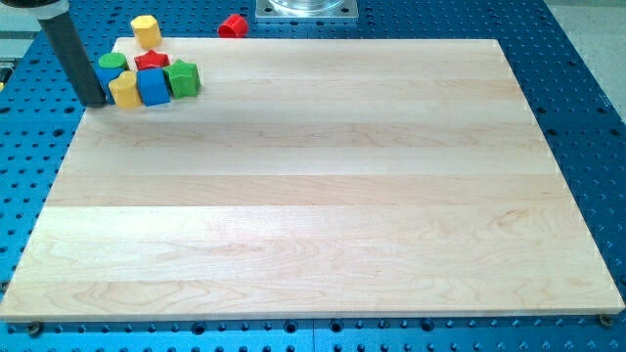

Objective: Move the heart into the red star

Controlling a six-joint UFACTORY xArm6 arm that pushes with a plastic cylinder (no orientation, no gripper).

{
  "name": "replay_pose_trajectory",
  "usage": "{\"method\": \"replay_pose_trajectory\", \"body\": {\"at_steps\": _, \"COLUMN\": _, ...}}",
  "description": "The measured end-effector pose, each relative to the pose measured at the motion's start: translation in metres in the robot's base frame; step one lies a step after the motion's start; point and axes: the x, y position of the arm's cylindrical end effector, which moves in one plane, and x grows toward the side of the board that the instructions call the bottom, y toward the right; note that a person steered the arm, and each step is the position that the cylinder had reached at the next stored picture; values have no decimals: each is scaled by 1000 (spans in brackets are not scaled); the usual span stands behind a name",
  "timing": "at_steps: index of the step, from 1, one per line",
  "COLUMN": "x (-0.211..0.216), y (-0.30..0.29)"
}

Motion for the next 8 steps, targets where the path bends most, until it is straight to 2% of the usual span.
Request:
{"method": "replay_pose_trajectory", "body": {"at_steps": 3, "x": 0, "y": 33}}
{"method": "replay_pose_trajectory", "body": {"at_steps": 4, "x": 6, "y": 3}}
{"method": "replay_pose_trajectory", "body": {"at_steps": 5, "x": 42, "y": 15}}
{"method": "replay_pose_trajectory", "body": {"at_steps": 7, "x": 42, "y": 41}}
{"method": "replay_pose_trajectory", "body": {"at_steps": 8, "x": 19, "y": 42}}
